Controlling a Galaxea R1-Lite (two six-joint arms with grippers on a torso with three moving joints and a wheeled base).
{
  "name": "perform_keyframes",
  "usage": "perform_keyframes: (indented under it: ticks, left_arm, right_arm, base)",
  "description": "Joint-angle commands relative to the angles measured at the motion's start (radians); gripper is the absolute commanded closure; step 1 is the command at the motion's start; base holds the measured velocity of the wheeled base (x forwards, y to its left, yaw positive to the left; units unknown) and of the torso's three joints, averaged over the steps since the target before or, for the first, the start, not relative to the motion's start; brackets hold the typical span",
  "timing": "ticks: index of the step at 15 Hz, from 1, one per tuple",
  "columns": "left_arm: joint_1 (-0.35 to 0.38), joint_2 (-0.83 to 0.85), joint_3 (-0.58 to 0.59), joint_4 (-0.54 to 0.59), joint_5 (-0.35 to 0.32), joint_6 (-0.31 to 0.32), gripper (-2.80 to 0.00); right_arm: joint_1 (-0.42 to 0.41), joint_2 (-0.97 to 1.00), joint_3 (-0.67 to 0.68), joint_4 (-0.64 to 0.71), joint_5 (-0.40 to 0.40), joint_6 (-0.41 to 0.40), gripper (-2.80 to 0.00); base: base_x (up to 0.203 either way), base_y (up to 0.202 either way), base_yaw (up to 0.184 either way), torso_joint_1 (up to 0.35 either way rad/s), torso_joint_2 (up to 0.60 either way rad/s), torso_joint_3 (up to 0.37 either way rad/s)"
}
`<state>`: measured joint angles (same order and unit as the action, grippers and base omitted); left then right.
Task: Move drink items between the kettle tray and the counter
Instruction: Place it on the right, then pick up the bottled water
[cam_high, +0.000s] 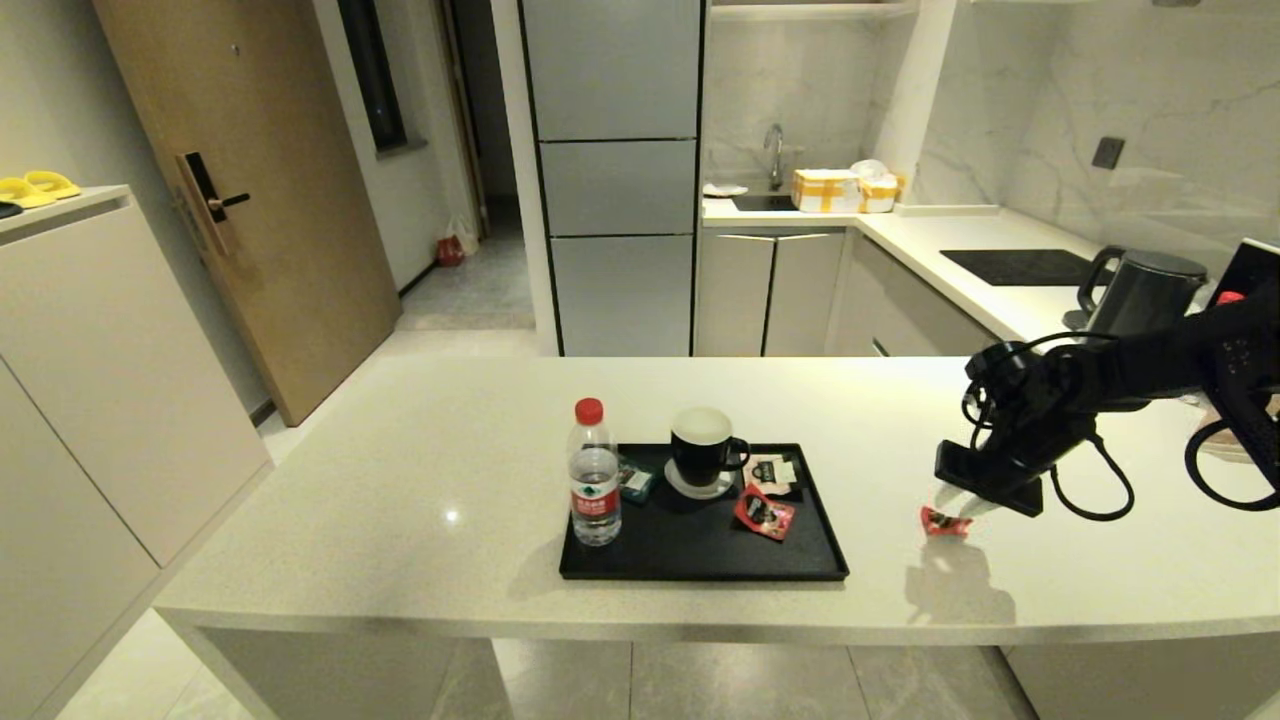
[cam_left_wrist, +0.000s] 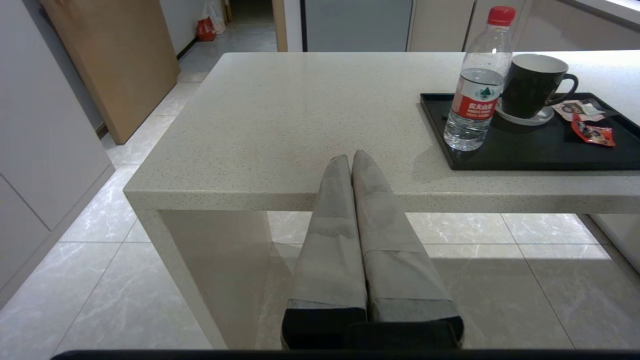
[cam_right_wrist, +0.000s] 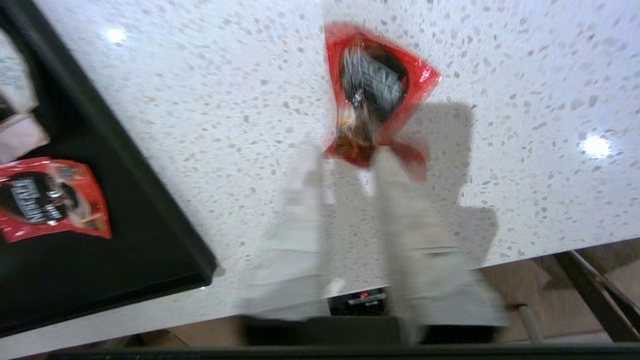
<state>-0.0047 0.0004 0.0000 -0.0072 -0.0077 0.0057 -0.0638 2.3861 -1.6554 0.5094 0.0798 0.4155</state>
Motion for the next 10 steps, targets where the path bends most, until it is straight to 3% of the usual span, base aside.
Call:
perform_keyframes:
  ticks: [1,4,10]
  left_arm:
    - [0.0,0.0,0.0,0.0,0.0,0.0,0.0]
    - [0.0,0.0,0.0,0.0,0.0,0.0,0.0]
    - [0.0,0.0,0.0,0.0,0.0,0.0,0.0]
  right_arm:
    - [-0.002,0.021,0.004,0.001,-0.002,0.003,-2.8]
    - [-0.002,-0.004,0.009,0.008,0.006,0.004,-2.8]
    - [0.038,-0.336,0.131,0.02,0.021,-0.008,-2.8]
  base:
    - [0.0,0.0,0.0,0.0,0.0,0.0]
    - [0.0,0.0,0.0,0.0,0.0,0.0]
    - [0.0,0.0,0.0,0.0,0.0,0.0]
